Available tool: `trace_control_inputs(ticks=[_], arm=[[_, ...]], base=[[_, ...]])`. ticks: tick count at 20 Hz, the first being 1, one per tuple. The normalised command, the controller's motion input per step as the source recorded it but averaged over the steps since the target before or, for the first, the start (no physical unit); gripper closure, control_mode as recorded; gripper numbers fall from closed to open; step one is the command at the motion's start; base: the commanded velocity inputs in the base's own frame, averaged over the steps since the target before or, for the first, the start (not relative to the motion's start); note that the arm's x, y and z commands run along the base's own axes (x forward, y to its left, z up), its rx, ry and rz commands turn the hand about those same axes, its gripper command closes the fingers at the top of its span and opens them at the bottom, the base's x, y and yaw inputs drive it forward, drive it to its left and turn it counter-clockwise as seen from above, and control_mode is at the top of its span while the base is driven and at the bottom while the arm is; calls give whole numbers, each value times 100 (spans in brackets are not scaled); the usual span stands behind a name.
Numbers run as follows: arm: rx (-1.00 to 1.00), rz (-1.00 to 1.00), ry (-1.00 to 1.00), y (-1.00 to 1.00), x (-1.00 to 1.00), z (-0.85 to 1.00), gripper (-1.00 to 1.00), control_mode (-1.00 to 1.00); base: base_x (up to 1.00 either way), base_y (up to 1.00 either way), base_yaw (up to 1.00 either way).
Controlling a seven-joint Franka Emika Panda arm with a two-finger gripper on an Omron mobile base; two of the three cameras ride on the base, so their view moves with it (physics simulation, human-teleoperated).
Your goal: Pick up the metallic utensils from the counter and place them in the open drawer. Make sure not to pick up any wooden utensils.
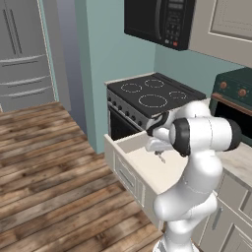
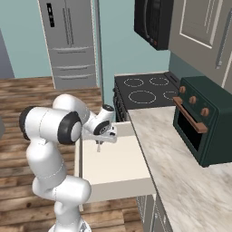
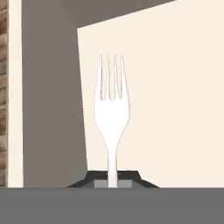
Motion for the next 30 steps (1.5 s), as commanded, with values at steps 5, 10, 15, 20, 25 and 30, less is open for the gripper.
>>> trace_control_inputs(ticks=[5, 10, 15, 20, 25, 30], arm=[[-11, 0, 2, -28, 18, -24, 100, -100], [-7, 0, 0, -15, 9, -47, 100, -100], [-4, 0, -7, -11, 7, -31, 100, -100], [-3, 0, -12, -17, 24, -13, 100, -100], [-3, 0, -10, -17, 36, -11, 100, -100], [-2, 0, -6, -3, 22, -19, 100, -100]], base=[[0, 0, 0], [0, 0, 0], [0, 0, 0], [0, 0, 0], [0, 0, 0], [0, 0, 0]])
